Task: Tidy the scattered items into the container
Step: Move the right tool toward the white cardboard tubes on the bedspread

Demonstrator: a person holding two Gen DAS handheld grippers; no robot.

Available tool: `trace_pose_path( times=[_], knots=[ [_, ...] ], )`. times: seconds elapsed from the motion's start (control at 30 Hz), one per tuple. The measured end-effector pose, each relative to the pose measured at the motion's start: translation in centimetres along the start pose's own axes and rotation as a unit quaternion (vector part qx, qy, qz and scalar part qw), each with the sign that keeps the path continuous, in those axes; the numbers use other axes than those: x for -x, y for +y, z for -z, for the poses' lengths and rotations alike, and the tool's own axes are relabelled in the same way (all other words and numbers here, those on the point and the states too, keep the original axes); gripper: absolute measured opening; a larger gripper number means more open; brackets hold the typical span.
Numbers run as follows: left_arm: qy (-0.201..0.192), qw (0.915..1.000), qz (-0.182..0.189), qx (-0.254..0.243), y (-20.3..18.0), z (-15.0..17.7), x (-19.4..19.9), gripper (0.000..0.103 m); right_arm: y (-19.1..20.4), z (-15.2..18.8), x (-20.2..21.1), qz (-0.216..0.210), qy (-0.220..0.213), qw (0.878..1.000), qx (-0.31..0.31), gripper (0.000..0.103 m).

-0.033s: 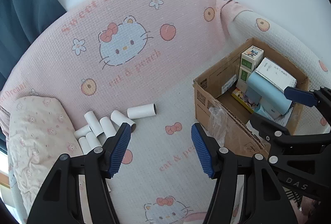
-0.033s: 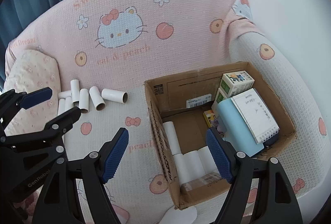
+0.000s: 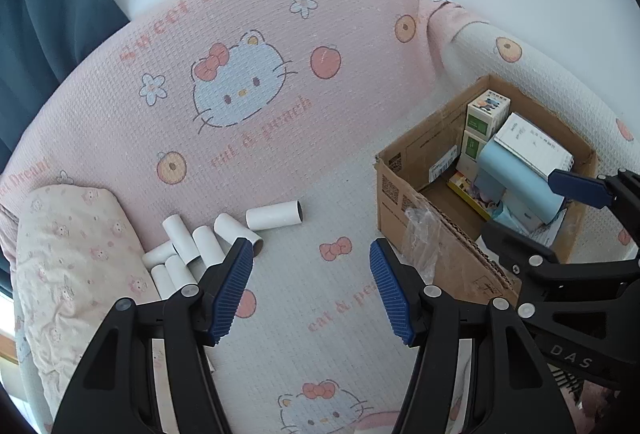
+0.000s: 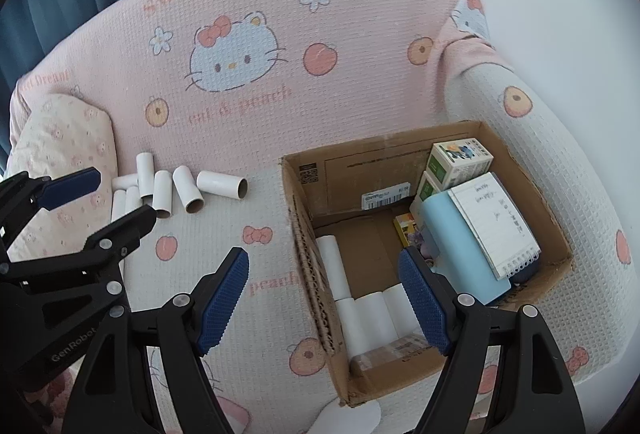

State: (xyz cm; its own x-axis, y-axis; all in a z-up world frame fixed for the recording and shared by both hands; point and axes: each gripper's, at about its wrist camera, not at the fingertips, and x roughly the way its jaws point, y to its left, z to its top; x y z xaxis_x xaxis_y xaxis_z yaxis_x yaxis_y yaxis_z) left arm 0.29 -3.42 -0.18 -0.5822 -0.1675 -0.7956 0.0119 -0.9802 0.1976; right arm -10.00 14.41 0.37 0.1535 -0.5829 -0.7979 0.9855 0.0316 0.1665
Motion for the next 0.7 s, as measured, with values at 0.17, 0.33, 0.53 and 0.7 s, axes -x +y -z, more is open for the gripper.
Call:
trace_pose_path(
  times=[0.17,0.33,0.53,0.7],
  knots=[
    [-0.001,0.9998,0.014,0.017,1.0,0.2,-0.1,0.065,1.3,-0.4,0.3,0.01,-0.002,1.0,0.017,0.076],
    [-0.008,0.9996,0.018,0.022,1.2,0.4,0.4,0.065,1.5,-0.5,0.8,0.012,-0.005,1.0,0.021,0.076],
    [-0.016,0.9995,0.011,0.024,0.9,0.5,1.1,0.065,1.2,-0.3,1.4,0.009,-0.009,1.0,0.026,0.076],
    [-0.019,0.9995,0.007,0.024,0.8,0.5,1.3,0.065,1.2,-0.1,1.6,0.007,-0.011,1.0,0.028,0.076]
  ],
)
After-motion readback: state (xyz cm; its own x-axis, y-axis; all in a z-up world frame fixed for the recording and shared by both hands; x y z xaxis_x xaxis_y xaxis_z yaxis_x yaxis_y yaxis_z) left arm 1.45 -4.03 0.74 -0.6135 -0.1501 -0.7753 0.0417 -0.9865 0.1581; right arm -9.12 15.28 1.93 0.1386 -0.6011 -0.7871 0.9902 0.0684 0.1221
